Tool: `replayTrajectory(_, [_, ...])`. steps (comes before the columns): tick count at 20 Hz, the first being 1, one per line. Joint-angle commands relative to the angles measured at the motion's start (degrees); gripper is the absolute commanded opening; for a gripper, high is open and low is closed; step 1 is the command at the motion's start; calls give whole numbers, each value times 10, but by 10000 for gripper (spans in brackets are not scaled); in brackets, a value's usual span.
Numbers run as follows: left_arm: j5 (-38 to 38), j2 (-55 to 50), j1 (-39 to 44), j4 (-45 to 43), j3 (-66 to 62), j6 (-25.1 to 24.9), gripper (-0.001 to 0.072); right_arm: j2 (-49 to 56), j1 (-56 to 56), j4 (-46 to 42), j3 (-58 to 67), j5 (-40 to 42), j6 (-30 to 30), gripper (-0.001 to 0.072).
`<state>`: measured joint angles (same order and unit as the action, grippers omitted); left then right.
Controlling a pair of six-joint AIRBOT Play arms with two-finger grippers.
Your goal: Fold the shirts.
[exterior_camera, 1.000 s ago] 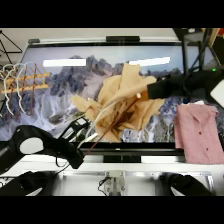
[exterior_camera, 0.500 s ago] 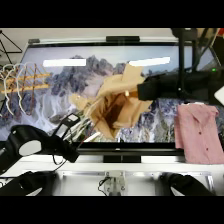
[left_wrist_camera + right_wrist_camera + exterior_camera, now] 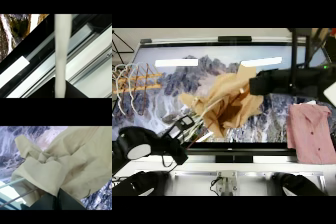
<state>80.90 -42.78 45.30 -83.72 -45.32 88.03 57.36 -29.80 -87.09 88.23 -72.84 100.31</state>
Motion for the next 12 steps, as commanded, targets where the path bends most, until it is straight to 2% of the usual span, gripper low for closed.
replayTrajectory(1, [31,25,1,-23,0,-36,53,1,0,-46,0,-4,4,72])
replayTrajectory(6, [-84,-18,1,5,0,-42,53,0,0,0,0,0,-9,71])
replayTrajectory(10, [-159,-77,4,43,-1,-140,53,1,0,30,0,20,-17,71])
replayTrajectory(12, [-224,-97,3,42,-1,-156,53,6,0,53,0,21,-17,71])
